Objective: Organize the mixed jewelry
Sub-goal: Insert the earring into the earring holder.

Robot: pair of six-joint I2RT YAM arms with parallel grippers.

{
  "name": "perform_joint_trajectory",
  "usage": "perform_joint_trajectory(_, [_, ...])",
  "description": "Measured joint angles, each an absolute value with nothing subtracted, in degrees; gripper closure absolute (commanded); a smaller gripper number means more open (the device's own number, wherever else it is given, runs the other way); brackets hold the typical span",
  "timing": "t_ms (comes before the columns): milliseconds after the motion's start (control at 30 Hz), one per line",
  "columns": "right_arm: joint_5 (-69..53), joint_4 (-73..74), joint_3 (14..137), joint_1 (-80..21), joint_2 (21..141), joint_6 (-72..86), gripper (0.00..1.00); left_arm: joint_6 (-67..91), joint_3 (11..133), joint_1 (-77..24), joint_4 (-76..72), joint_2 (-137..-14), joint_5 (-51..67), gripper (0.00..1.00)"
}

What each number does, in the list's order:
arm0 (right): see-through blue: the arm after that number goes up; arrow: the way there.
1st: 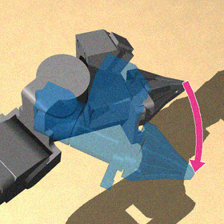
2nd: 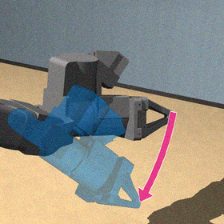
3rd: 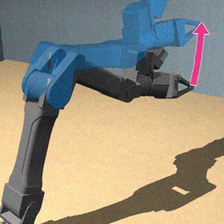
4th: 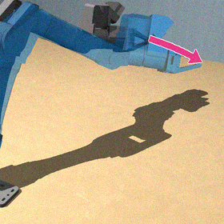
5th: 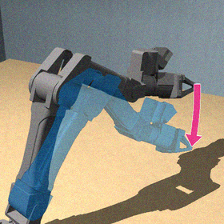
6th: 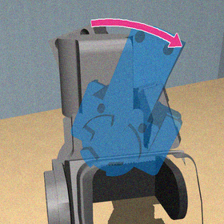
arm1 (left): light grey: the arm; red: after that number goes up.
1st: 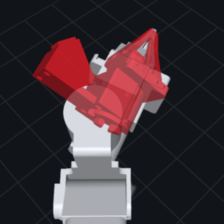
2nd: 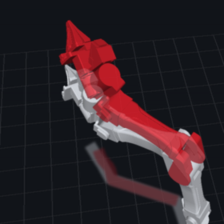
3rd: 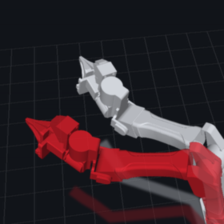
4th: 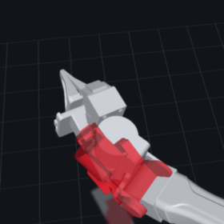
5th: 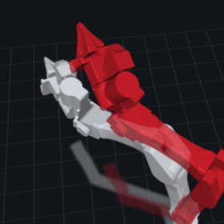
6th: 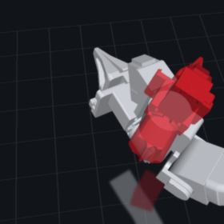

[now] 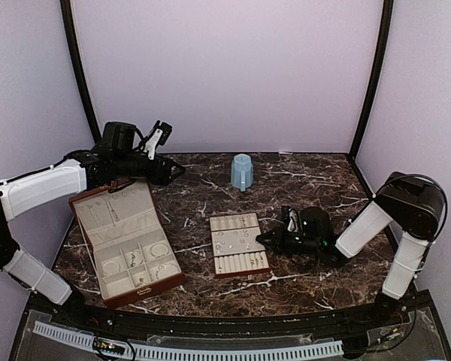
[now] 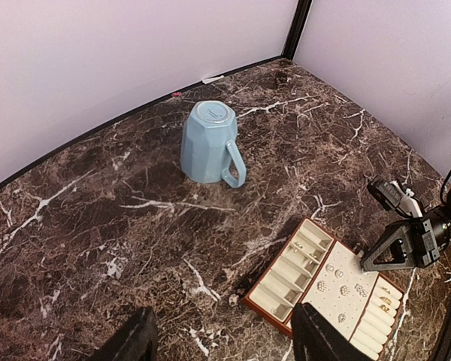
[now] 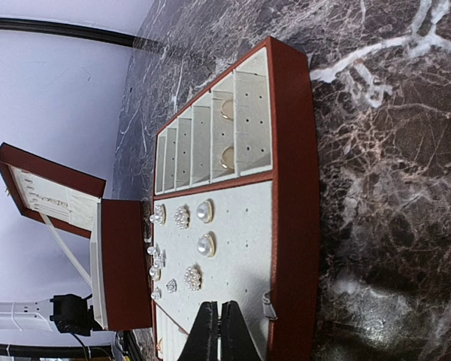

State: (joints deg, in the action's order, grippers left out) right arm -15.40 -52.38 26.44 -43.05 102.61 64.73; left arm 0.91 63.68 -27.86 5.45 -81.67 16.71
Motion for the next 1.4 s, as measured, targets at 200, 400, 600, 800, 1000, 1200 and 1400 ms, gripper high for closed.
perform_joint_trajectory(200, [-15.42, -52.40, 26.41, -43.05, 102.56, 64.18, 1.00, 0.91, 63.68, -27.86, 5.45, -81.67, 16.69, 0.36])
perform_joint_trajectory(400, [-14.39, -49.28, 26.41, -43.07, 100.73, 63.16, 1.00, 0.91, 63.68, -27.86, 5.45, -81.67, 16.69, 0.36])
perform_joint_trajectory(600, [-13.23, -46.52, 26.46, -43.07, 99.31, 61.93, 1.00, 0.91, 63.68, -27.86, 5.45, -81.62, 16.69, 0.36])
perform_joint_trajectory(800, [-13.19, -46.35, 26.52, -43.07, 99.31, 61.56, 1.00, 0.91, 63.68, -27.86, 5.45, -81.60, 16.69, 0.36])
perform_joint_trajectory(1000, [-12.36, -45.41, 26.52, -43.11, 98.63, 61.49, 1.00, 0.91, 63.68, -27.86, 5.45, -81.60, 16.69, 0.36])
perform_joint_trajectory(1200, [-11.51, -43.97, 26.52, -43.13, 97.78, 60.88, 1.00, 0.91, 63.66, -27.86, 5.45, -81.58, 16.69, 0.36])
perform_joint_trajectory(1400, [-10.33, -41.89, 26.52, -43.29, 96.51, 59.90, 0.99, 0.91, 63.57, -27.86, 5.45, -81.45, 16.69, 0.36])
